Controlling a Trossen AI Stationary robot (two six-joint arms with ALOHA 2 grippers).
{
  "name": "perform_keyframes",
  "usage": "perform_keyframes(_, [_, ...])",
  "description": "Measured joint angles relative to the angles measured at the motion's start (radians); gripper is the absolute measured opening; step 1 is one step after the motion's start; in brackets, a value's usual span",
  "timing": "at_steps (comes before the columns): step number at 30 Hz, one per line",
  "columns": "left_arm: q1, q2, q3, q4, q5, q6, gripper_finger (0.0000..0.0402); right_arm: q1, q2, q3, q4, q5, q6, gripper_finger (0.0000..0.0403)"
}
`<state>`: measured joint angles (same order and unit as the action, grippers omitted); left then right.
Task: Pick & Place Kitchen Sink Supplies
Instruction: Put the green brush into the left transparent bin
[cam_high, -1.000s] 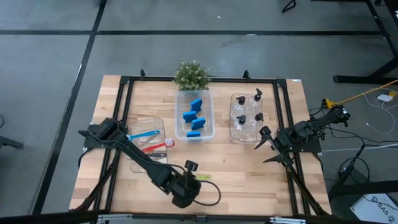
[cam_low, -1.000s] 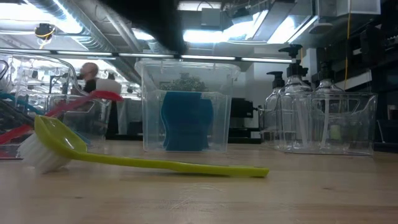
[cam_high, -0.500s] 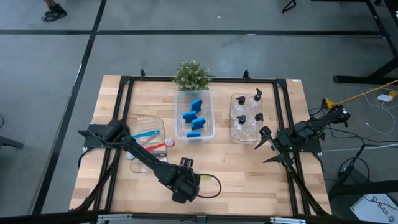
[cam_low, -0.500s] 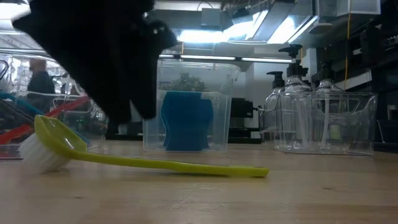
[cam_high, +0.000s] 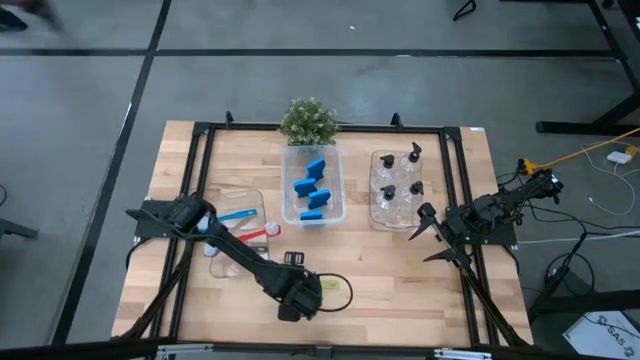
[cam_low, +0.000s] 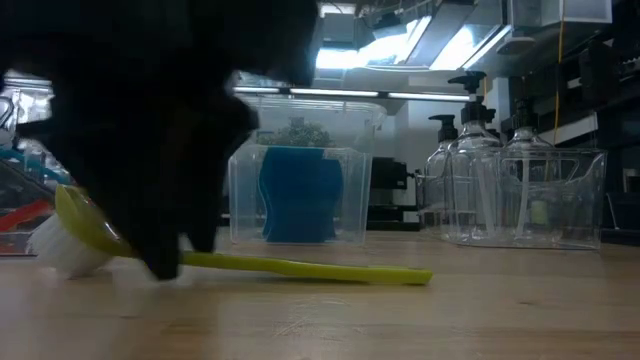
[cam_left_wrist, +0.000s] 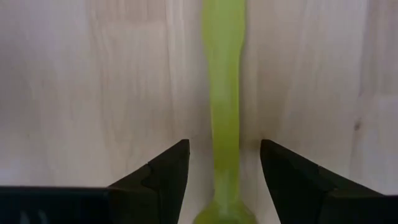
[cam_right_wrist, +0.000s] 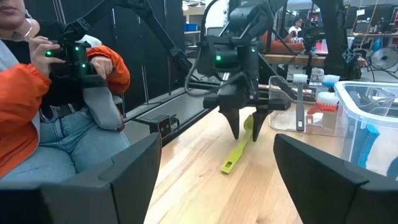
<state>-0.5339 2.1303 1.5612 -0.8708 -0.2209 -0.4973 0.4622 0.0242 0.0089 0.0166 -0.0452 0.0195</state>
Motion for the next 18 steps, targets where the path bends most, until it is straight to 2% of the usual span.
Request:
perform_keyframes(4, [0.006, 0.011, 0.002, -0.023, 0.039, -0.025, 0.0188, 0.000, 0.000, 0.000, 0.000, 0.000, 0.000, 0.0308])
perform_keyframes(8, [0.006, 0.011, 0.002, -0.024, 0.059, -0.025, 0.0164, 0.000, 0.000, 0.000, 0.000, 0.000, 0.001, 0.0308])
perform_keyframes(11, [0.006, 0.012, 0.002, -0.022, 0.073, -0.025, 0.0130, 0.000, 0.000, 0.000, 0.000, 0.000, 0.000, 0.0308])
perform_keyframes(16, [0.006, 0.012, 0.001, -0.012, 0.110, -0.038, 0.0051, 0.000, 0.000, 0.000, 0.000, 0.000, 0.000, 0.0308])
perform_keyframes(18, [0.007, 0.010, 0.000, 0.001, 0.129, -0.030, 0.0039, 0.000, 0.000, 0.000, 0.000, 0.000, 0.001, 0.0308])
